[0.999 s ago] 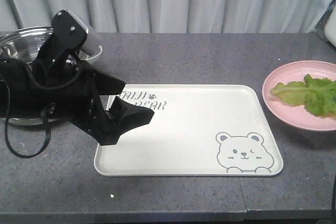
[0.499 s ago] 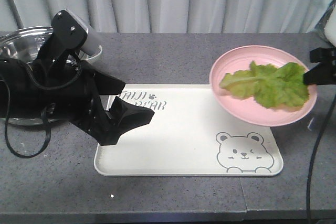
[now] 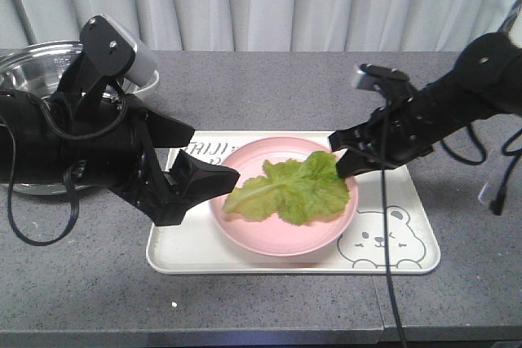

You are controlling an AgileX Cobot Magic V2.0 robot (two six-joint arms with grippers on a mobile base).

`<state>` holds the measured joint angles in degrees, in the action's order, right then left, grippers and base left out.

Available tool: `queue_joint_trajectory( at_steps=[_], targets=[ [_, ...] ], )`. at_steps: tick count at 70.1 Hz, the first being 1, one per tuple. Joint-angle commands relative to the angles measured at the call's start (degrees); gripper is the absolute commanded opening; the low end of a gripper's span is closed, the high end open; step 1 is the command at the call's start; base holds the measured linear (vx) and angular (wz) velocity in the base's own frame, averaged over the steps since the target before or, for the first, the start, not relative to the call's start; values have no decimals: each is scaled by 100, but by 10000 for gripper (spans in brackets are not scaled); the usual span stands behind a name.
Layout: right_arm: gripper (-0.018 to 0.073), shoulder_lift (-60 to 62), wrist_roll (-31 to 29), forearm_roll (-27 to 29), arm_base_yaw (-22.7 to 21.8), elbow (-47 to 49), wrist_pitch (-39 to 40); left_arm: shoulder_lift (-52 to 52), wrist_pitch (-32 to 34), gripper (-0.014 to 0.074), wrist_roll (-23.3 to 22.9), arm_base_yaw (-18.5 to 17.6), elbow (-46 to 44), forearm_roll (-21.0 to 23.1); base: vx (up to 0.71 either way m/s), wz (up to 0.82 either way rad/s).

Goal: Transfer vegetables to tray and serve
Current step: 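Lower the pink plate onto the tray center and open the right gripper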

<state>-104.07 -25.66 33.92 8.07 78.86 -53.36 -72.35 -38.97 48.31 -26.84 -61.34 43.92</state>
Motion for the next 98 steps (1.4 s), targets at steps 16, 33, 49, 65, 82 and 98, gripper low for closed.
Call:
queue_joint_trajectory(
  at_steps=[16,33,49,65,82,98],
  targets=[
    [18,-35,443,-141,111,139,631,183,172,583,-13,-15,-152,238,0,0],
    [196,-35,524,-223,111,139,677,183,159,583,-13,-15,-152,238,0,0],
    [379,137,502,-540,93,139,620,183,24,583,-13,-15,-152,238,0,0],
    [370,1069,1056,-1665,93,139,250,183,-23,583,-13,-15,-152,197,0,0],
    [351,2398,1532,-2163,110,-224,-70,183,-29,583,-13,-15,-152,197,0,0],
    [338,3566,1583,-2593,97,-1497,361,215,-80,583,-494,33,-152,26,0,0]
  ],
)
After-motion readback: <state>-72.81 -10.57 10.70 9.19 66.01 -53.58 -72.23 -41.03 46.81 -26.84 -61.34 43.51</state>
